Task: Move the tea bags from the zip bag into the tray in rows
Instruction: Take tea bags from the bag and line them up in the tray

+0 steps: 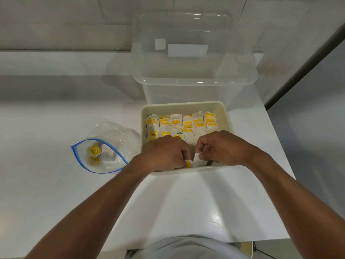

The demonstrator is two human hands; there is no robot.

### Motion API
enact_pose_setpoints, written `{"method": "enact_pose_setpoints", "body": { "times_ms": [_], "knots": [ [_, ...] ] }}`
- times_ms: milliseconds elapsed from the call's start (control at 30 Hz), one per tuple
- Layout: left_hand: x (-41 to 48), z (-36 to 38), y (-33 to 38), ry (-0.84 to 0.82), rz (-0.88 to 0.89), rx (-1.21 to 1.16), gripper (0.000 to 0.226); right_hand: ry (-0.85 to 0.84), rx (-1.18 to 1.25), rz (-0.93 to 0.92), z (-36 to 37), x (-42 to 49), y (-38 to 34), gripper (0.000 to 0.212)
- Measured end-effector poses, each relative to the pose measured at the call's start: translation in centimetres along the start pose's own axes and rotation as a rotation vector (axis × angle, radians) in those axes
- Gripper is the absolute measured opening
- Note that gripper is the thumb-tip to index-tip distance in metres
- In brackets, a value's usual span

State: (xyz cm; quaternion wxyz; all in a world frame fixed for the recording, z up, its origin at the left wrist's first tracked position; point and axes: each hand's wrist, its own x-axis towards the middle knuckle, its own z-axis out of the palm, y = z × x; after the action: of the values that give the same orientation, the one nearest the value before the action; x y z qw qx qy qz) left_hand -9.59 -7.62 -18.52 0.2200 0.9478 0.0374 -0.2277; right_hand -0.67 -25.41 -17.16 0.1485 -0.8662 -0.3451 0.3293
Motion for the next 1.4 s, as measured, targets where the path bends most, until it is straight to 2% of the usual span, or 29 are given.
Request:
{"method": "enact_pose_setpoints", "body": {
  "times_ms": [133,267,533,733,933,1100,1233,1400],
  "knots": [
    [1.4,0.4,-0.2,0.076,-0.028,0.132,0.004,0.017,-0.102,0.059,0.8,2.1,0.5,0.01],
    [2.6,1.1,-0.6,0.157,-0.059,0.209,0.02,0.101,-0.217,0.091,1.8,2.9,0.3,0.004],
    [3.3,1.5,-1.2,0.142,-0.033,0.233,0.017,0.156,-0.291,0.079,3.1,3.6,0.5,0.01],
    [3.7,1.9,-1.0,0.214,-0.009,0.34,0.024,0.223,-0.332,0.113,3.0,3.7,0.3,0.011],
    [4.0,1.7,-1.4,0.199,0.005,0.307,0.023,0.2,-0.295,0.123,3.1,3.6,0.7,0.011],
    [4.2,0.9,-1.8,0.146,-0.023,0.218,0.007,0.202,-0.303,0.128,2.9,3.6,0.6,0.008],
    [4.3,0.6,-2.0,0.132,-0.032,0.189,0.012,0.196,-0.293,0.117,2.8,3.7,0.7,0.009],
    [4.0,1.1,-2.1,0.136,0.016,0.184,0.006,0.184,-0.289,0.078,2.6,3.5,0.8,0.01]
  ]
}}
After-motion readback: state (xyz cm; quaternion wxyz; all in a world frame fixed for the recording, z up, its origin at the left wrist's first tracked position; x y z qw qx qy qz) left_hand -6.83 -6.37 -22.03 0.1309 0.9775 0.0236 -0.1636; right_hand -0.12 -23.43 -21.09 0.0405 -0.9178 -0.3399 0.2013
